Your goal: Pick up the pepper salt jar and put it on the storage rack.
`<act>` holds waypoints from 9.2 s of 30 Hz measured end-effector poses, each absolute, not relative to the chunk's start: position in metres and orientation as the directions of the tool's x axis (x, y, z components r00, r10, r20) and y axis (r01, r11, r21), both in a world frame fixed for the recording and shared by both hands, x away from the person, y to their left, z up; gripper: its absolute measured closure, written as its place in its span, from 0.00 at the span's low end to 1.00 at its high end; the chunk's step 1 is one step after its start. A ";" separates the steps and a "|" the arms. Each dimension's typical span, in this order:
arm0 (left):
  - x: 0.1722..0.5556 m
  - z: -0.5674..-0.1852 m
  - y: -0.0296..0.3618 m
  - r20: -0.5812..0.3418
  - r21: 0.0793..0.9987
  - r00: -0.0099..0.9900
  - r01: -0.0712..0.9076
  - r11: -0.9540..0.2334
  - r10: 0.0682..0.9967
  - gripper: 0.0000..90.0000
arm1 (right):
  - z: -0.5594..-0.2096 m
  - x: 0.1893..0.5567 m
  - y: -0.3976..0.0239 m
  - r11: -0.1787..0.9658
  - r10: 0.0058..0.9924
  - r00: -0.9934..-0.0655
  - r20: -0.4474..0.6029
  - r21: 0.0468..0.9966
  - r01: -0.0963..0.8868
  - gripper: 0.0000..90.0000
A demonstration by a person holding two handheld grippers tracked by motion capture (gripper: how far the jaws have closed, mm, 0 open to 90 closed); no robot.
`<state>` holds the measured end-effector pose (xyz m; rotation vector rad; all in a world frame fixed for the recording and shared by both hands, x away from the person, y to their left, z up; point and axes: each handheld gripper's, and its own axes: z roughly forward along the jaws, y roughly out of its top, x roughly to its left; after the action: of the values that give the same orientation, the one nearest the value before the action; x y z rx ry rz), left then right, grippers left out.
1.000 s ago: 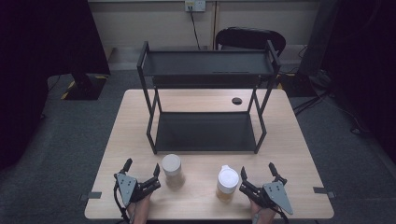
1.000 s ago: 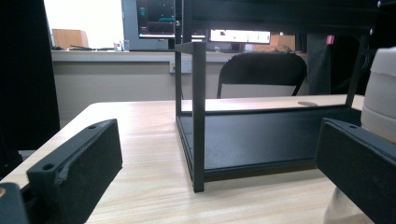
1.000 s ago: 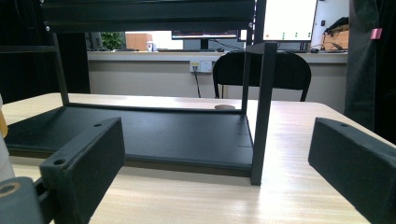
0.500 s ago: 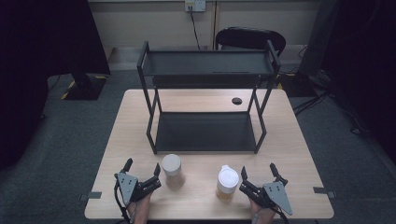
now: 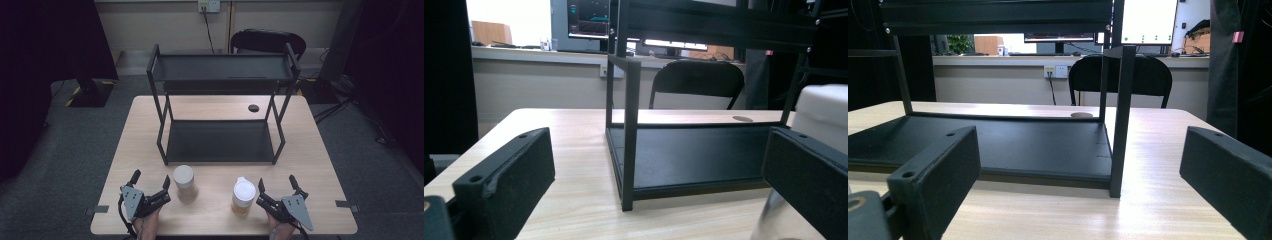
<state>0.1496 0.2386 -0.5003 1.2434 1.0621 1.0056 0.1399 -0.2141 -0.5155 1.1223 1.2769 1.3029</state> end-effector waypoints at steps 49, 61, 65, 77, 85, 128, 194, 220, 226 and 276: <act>0.154 -0.473 0.211 -0.019 1.000 0.472 0.012 0.015 0.881 0.12 | -0.515 0.140 -0.214 0.007 0.993 -0.119 -0.011 1.000 -0.029 0.02; 0.163 -0.482 0.212 -0.041 0.998 0.468 0.056 0.017 0.883 0.22 | -0.515 0.140 -0.214 0.007 0.993 -0.120 -0.011 1.000 -0.029 0.02; 0.164 -0.486 0.212 -0.047 0.998 0.461 0.059 0.022 0.886 0.25 | -0.515 0.140 -0.214 0.007 0.993 -0.120 -0.011 1.000 -0.029 0.02; 0.167 -0.492 0.212 -0.037 0.999 0.475 0.048 0.015 0.879 0.37 | -0.515 0.140 -0.214 0.007 0.993 -0.120 -0.010 1.000 -0.029 0.02; 0.167 -0.492 0.212 -0.036 0.999 0.474 0.046 0.016 0.880 0.38 | -0.515 0.140 -0.214 0.007 0.993 -0.120 -0.010 1.000 -0.029 0.02; 0.169 -0.457 0.218 -0.043 0.999 0.474 0.036 0.029 0.880 0.38 | -0.515 0.139 -0.214 0.006 0.993 -0.116 -0.009 1.000 -0.030 0.02; 0.220 -0.337 0.210 0.013 0.998 0.527 -0.055 0.018 0.850 0.38 | -0.515 0.139 -0.212 0.005 0.994 -0.106 -0.008 1.000 -0.028 0.02; 0.257 -0.259 0.201 0.056 0.995 0.526 -0.099 -0.004 0.848 0.39 | -0.515 0.139 -0.213 0.005 0.994 -0.111 -0.008 1.000 -0.029 0.02; 0.267 -0.242 0.203 0.054 0.994 0.517 -0.106 0.001 0.854 0.38 | -0.515 0.140 -0.214 0.005 0.994 -0.112 -0.008 1.000 -0.029 0.02; 0.379 -0.195 0.170 0.011 0.998 0.435 -0.053 0.014 0.901 0.39 | -0.515 0.139 -0.217 0.003 0.991 -0.132 -0.007 1.000 -0.029 0.02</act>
<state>0.3789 0.1701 -0.1952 1.3479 0.8358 0.8972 0.1390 -0.2171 -0.5152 1.1190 1.2866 1.3154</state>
